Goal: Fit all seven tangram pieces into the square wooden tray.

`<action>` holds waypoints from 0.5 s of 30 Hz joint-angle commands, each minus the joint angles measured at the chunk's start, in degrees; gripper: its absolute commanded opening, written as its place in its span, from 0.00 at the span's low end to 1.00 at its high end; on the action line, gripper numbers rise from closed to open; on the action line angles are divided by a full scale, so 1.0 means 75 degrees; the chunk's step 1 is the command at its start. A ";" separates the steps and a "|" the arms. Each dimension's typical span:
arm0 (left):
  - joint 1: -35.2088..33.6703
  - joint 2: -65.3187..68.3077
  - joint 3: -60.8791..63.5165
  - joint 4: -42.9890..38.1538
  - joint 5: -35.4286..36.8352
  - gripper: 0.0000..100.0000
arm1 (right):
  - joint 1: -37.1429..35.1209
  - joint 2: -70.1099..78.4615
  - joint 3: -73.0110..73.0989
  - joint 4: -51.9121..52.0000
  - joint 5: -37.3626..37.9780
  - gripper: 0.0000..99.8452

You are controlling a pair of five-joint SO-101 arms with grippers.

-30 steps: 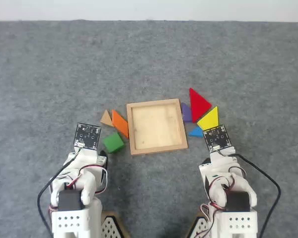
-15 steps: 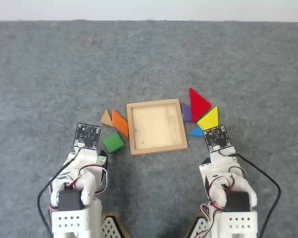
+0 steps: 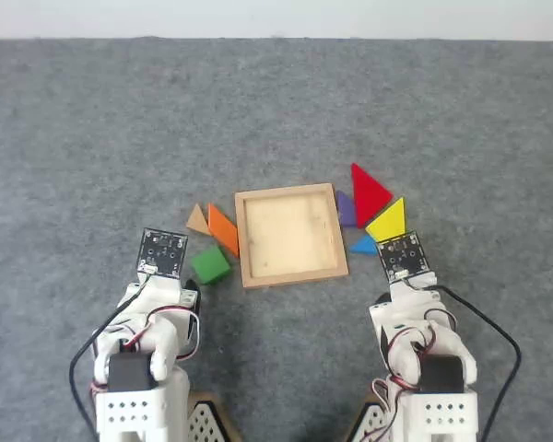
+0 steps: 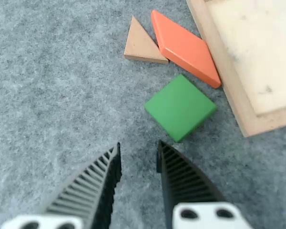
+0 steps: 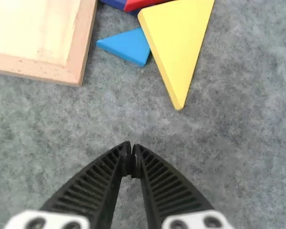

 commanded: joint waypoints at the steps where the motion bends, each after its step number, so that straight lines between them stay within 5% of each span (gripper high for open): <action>1: -0.0059 -0.0141 -0.0064 0.0047 0.0117 0.12 | -0.0076 -0.0111 0.0000 -0.0381 0.1090 0.03; 3: -0.0059 -0.0141 -0.0064 0.0047 0.0117 0.12 | -0.0018 -0.0111 -0.0352 -0.0287 0.1700 0.07; 15: -0.0059 -0.0141 -0.0064 0.0047 0.0117 0.12 | 0.0873 0.0346 -0.2403 0.0287 0.1711 0.13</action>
